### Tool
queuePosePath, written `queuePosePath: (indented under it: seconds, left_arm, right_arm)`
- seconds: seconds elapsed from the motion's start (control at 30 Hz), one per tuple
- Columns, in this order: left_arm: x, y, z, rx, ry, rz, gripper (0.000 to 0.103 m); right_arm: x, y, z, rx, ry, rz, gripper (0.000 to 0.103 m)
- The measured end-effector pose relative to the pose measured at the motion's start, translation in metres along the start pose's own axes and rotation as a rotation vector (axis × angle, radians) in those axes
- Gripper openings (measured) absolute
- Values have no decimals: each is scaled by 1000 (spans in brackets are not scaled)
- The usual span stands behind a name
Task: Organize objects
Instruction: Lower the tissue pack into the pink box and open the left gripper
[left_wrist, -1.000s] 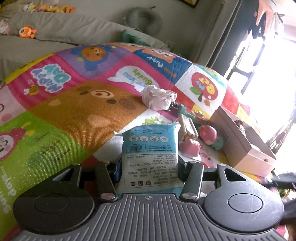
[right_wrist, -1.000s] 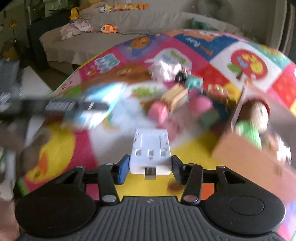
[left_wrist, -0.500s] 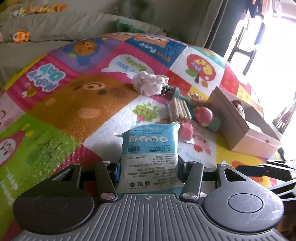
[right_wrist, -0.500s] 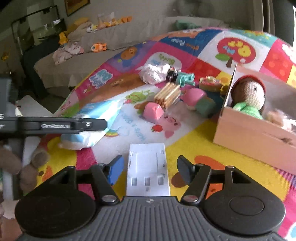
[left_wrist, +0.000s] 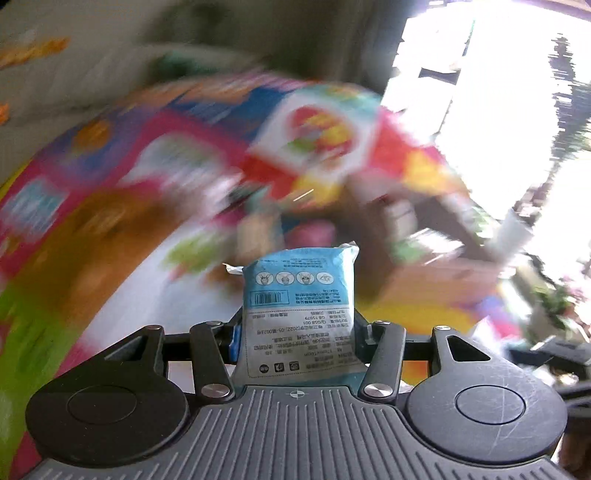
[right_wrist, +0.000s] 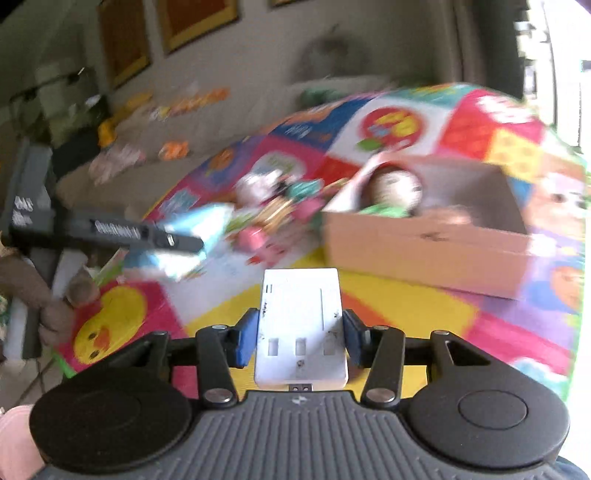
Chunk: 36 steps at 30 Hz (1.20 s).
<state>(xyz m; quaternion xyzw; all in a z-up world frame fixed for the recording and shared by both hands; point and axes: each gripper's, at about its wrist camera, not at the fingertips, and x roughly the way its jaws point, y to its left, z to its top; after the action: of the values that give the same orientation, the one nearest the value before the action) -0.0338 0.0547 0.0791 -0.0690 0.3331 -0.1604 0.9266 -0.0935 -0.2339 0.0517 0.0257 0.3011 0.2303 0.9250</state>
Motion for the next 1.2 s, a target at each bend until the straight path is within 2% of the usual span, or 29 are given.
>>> queuePosePath:
  seconds: [0.13,0.3,0.5,0.57,0.67,0.73,0.8,0.9,0.93,1.03,1.07,1.2]
  left_arm:
    - [26,-62,48,51,3,-155,56]
    - [89,-123,82,117,19,-182,56]
    - [172,-143,118,173,110,-286,56]
    - [190,-144,122,172,91,-252,57]
    - [214,-146,122,195,75,-133,57]
    - [224,-143,120,206,97,-109,57]
    - [225,-136,121,172,103,-149,57]
    - [220,-125,128,69,89,-209,57]
    - [219,-126,130,72,72,-200,57]
    - [215,-142,130,192,36,-118,57]
    - [213,-144,129,205,22,-114,57]
    - [200,-133,129,126,-5,-216,57]
  right_arm:
    - [-23,-22,-5,60,-70,-56,47]
    - [-32,-39,-11,111,-90,-72,47]
    - [-34,-55,-18,133,-86,-91,47]
    - [-31,-61,-19,145,-78,-98,47]
    - [-24,-68,-20,167,-59,-106,47]
    - [-22,-70,-21,174,-56,-106,47]
    - [-21,-72,-22,174,-55,-106,47]
    - [-17,-75,-23,183,-45,-117,47]
    - [-15,-76,-23,187,-42,-122,47]
    - [-13,-77,-22,190,-38,-127,47]
    - [-13,-76,-22,190,-39,-127,47]
    - [-13,-76,-21,190,-40,-129,47]
